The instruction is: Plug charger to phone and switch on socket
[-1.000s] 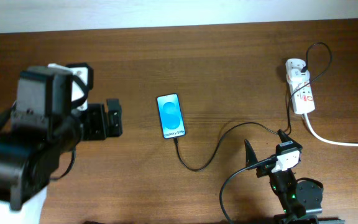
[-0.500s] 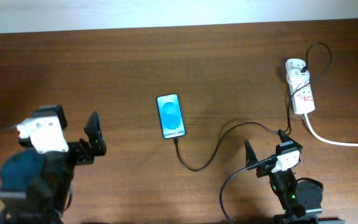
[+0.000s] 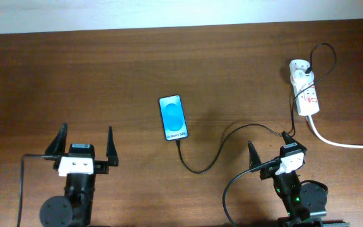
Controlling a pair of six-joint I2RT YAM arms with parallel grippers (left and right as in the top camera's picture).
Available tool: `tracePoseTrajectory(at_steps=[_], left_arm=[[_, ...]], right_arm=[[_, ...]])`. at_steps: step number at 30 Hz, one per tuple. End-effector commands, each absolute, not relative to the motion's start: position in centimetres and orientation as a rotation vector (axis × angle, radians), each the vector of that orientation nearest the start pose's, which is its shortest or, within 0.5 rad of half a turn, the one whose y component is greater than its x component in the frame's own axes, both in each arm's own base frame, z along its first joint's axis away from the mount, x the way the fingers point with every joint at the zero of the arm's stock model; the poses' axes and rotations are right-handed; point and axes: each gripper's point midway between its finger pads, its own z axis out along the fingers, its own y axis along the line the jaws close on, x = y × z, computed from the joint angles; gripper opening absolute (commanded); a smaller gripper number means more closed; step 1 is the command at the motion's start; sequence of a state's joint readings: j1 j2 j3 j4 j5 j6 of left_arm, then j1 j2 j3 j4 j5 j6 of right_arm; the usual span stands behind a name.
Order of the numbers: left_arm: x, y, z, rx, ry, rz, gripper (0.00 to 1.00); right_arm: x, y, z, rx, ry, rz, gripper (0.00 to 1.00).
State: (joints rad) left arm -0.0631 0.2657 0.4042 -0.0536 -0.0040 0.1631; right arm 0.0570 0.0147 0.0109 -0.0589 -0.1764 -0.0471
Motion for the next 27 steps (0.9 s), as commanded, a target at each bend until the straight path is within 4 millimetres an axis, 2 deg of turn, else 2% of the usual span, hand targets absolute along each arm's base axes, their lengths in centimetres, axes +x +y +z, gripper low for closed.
tracePoseTrajectory(at_steps=[1, 6, 12, 17, 21, 27], left_arm=[[24.3, -1.3, 26.7, 0.187, 1.476, 0.116, 0.99], [24.1, -1.3, 23.6, 0.188, 1.457, 0.113, 0.99], [24.2, -1.3, 20.9, 0.189, 1.463, 0.113, 0.99], [24.6, -1.4, 18.5, 0.196, 1.521, 0.110, 0.99], [24.6, -1.4, 15.9, 0.209, 1.628, 0.105, 0.99], [24.5, -1.4, 15.6, 0.210, 1.638, 0.104, 0.99]], right_arm=[[24.1, 4.5, 15.9, -0.214, 1.623, 0.163, 0.98], [24.1, 4.5, 15.9, -0.214, 1.623, 0.163, 0.98], [24.1, 4.5, 15.9, -0.214, 1.623, 0.163, 0.98], [24.1, 4.5, 15.9, -0.214, 1.623, 0.163, 0.98], [24.1, 4.5, 15.9, -0.214, 1.623, 0.163, 0.98], [24.1, 4.5, 15.9, -0.214, 1.623, 0.163, 0.98]])
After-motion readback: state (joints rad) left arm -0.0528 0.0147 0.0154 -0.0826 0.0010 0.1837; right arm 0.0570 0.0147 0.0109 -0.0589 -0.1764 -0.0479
